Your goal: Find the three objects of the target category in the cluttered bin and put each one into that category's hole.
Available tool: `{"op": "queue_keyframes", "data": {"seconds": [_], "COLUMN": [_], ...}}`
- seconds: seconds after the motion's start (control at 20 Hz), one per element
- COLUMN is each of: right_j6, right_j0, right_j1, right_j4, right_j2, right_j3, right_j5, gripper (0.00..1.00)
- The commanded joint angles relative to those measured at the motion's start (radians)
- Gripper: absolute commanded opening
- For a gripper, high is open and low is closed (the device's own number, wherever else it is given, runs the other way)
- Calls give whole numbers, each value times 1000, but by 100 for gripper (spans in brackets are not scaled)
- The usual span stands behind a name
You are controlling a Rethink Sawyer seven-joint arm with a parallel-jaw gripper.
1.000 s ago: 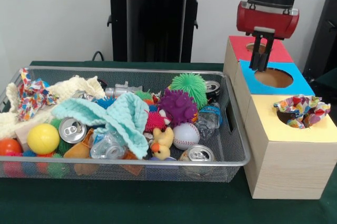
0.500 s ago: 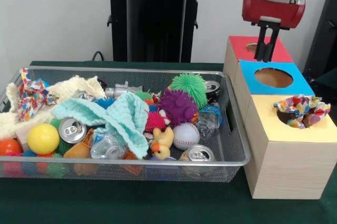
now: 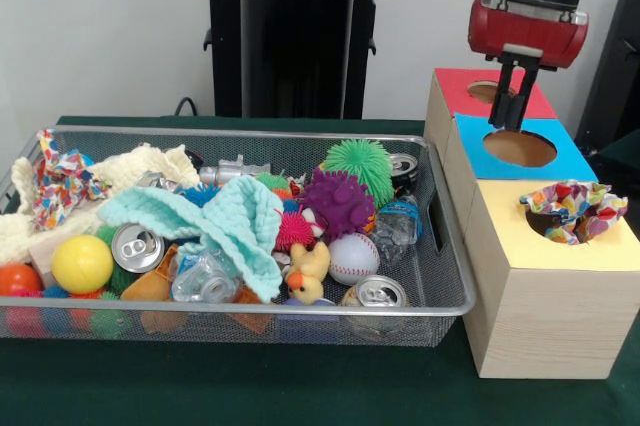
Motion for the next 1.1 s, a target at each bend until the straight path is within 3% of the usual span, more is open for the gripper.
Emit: {"op": "queue_keyframes", "data": {"seconds": [0.05,0.35,0.6,1.1], "right_j6": [266,279,299,273], "right_j0": [22,48,21,50], "right_j1": [84,114,83,106], "right_j4": [48,67,144,177], "right_j2": [-4,-34,36,6], "right_j3": [-60,-81,-45,-69], "right_j5": [73,79,-25,-23], "gripper": [0,0,0,0]}}
